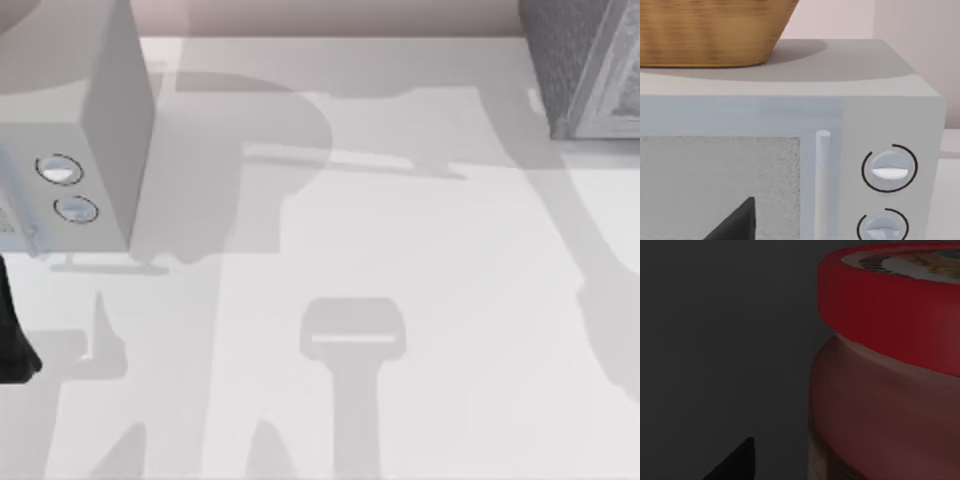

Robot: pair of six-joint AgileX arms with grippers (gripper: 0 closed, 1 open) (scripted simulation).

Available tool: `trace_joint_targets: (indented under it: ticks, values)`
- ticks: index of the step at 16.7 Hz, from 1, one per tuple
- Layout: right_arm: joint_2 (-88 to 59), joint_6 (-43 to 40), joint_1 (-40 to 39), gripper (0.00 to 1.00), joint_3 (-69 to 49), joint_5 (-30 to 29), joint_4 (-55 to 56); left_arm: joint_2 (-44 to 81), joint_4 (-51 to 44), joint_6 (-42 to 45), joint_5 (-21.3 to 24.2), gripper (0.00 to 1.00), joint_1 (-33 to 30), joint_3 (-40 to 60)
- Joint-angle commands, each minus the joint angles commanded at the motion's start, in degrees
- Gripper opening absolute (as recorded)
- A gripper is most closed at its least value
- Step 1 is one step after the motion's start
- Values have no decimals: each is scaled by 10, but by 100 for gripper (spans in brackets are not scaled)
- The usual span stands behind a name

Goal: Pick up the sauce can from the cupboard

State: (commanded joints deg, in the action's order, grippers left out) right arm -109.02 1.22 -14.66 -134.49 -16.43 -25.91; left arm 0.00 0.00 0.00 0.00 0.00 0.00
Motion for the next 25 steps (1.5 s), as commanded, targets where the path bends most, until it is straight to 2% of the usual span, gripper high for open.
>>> trace_joint_targets:
  ticks: [2, 15, 25]
  values:
    - [0, 0, 0, 100, 0, 0, 0, 0, 0, 0, 0, 100, 0, 0]
    - [0, 0, 0, 2, 0, 0, 0, 0, 0, 0, 0, 100, 0, 0]
    - [2, 1, -3, 0, 0, -1, -1, 0, 0, 0, 0, 100, 0, 0]
